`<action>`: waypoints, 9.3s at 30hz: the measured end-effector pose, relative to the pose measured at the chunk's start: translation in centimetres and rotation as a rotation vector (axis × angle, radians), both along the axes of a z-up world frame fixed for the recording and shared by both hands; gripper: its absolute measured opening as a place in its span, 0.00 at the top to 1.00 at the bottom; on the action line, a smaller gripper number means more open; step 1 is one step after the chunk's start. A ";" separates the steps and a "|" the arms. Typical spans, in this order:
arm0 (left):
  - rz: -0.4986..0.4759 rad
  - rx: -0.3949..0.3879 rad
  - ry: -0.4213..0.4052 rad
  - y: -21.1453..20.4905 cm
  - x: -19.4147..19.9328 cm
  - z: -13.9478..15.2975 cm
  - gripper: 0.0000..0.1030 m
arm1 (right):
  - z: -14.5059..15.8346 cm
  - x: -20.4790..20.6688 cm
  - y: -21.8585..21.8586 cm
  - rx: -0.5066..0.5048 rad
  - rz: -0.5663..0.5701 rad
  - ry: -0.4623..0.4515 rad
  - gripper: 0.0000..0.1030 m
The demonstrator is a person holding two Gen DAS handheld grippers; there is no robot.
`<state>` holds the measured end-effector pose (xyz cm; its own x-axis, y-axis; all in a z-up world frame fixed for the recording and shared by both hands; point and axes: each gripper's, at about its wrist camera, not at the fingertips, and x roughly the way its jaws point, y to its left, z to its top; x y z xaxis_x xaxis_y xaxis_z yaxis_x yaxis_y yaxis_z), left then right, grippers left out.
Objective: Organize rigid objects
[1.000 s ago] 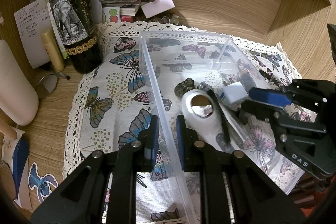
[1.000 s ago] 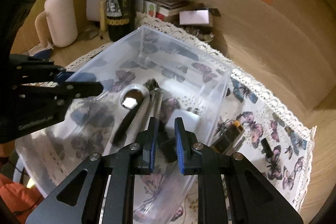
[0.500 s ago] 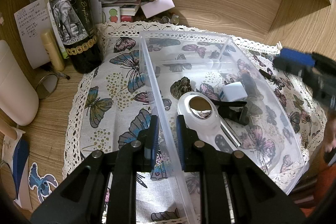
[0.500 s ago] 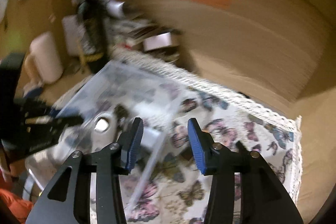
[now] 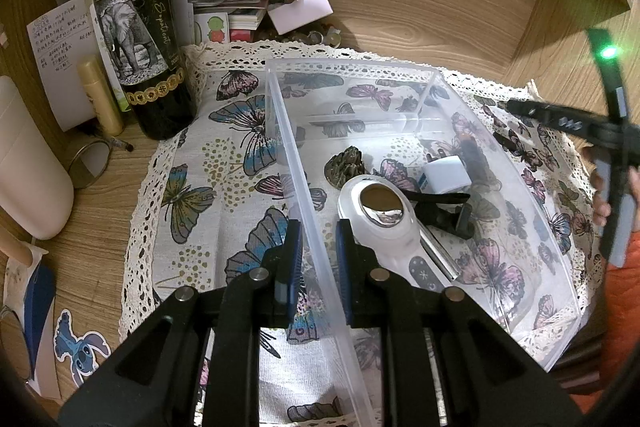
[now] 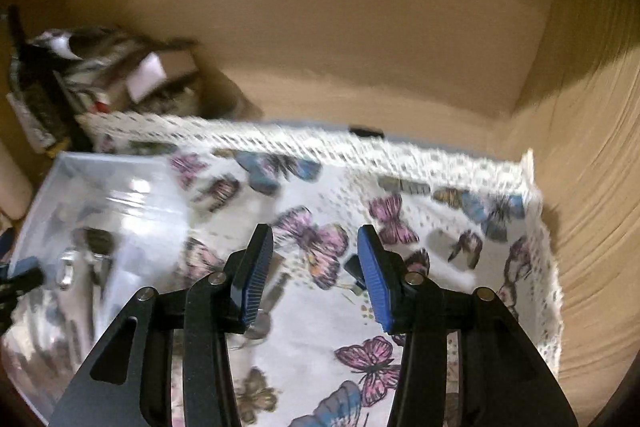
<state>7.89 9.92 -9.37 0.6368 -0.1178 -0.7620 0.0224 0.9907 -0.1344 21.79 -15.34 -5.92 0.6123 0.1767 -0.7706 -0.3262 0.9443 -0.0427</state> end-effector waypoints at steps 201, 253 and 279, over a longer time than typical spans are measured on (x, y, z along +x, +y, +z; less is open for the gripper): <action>-0.005 0.007 -0.004 -0.1 -0.4 -0.1 0.84 | -3.7 -2.6 2.6 -0.076 0.107 0.139 0.49; 0.001 0.004 -0.006 -0.1 -0.3 -0.1 0.84 | 5.9 -10.9 9.2 0.045 0.382 -0.180 0.78; 0.029 0.052 -0.049 -0.3 -1.0 0.7 0.66 | 1.1 -10.3 10.1 0.025 0.419 -0.013 0.51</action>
